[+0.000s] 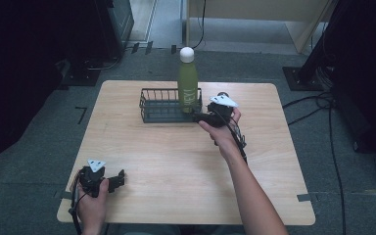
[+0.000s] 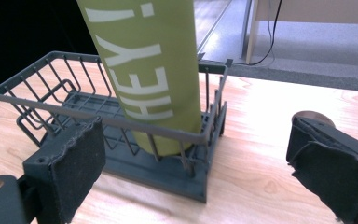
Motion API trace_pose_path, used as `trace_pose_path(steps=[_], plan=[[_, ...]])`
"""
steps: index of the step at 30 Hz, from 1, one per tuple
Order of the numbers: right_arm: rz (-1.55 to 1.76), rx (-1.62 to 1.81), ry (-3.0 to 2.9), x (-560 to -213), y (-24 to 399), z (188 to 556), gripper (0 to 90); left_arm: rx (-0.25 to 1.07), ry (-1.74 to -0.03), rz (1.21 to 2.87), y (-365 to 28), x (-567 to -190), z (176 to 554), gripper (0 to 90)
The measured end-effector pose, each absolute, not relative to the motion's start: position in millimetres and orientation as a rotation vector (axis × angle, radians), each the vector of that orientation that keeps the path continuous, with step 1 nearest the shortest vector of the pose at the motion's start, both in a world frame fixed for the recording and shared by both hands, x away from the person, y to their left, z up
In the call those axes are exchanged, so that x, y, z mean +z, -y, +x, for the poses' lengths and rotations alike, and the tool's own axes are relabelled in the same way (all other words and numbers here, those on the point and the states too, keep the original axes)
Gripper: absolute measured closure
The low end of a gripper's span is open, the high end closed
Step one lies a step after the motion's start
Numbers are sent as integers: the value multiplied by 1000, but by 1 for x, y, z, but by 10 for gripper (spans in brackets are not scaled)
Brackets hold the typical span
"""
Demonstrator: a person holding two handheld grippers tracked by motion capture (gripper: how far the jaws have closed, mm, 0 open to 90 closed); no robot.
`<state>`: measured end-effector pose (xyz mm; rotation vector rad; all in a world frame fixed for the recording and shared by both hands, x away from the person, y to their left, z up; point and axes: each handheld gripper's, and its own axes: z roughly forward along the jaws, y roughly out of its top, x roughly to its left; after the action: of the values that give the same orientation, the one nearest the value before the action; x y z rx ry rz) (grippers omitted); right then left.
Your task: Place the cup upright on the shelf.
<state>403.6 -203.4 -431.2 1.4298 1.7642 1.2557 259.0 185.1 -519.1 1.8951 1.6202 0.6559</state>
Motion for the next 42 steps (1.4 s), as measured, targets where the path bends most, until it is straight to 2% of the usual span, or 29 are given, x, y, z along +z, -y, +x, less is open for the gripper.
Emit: trace_pose_path(steps=[31, 42], plan=[[1480, 1191, -1720, -451, 265, 358, 77, 656, -1620, 1895, -185, -519, 259, 0], [1516, 1148, -1700, -461, 291, 339, 43, 657, -1620, 1894, -185, -519, 259, 0]])
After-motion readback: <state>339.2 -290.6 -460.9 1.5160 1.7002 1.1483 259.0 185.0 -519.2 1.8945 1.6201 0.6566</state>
